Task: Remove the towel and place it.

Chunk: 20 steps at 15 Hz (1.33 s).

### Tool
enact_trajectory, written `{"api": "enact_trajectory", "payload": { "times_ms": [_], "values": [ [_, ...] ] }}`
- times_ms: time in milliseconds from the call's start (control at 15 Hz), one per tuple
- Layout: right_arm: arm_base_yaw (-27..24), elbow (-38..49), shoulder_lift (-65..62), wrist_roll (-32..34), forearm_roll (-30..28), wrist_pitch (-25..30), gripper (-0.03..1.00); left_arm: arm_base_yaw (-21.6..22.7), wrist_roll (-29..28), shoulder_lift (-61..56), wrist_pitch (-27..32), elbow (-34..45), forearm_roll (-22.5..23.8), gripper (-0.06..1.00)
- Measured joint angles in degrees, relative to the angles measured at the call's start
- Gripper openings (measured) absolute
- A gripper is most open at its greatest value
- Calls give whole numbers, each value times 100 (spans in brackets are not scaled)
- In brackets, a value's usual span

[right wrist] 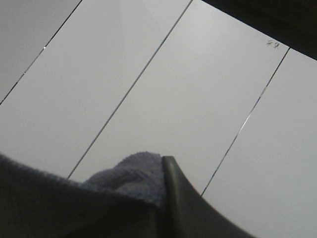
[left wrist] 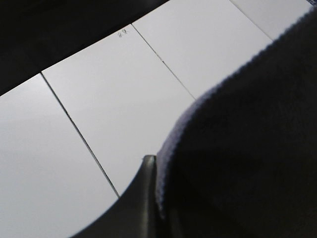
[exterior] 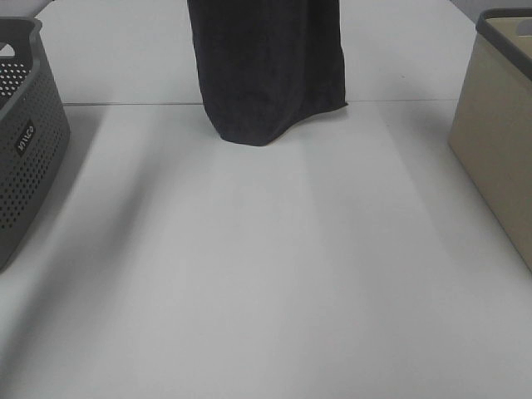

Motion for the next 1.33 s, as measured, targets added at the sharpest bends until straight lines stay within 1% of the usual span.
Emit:
{"api": "enact_trajectory", "payload": {
  "times_ms": [133,200,267,400,533,600,800,867,933,1000,1133,1200,1333],
  "values": [
    [0,0,6,0,0,11,2,17,292,0,-6,-23,-138,0],
    [-52,0,6,0,0,69,2,29,498,0,6,-23,-143,0],
    [-74,0,6,0,0,126,2,29,579,0,17,-23,-132,0],
    [-120,0,6,0,0,286,2,40,636,0,46,-23,23,0],
    [-120,0,6,0,97,590,2,57,670,0,57,-23,264,0],
    [-120,0,6,0,160,791,2,69,670,0,57,-23,315,0],
    [-120,0,6,0,241,1157,2,74,665,0,132,-23,338,0],
    [-120,0,6,0,493,1461,2,74,573,0,332,-23,344,0],
    [-115,0,6,0,728,1633,2,74,441,0,470,-23,350,0],
    [-115,0,6,0,837,1702,2,74,361,0,550,-23,350,0],
    [-115,0,6,0,1455,2217,2,34,-218,0,1094,-23,350,0],
    [-115,0,6,0,1770,2613,2,-40,-561,0,1518,-23,350,0],
    [-115,0,-80,0,2252,3718,2,-332,-882,-11,2756,-23,258,0]
  ]
}}
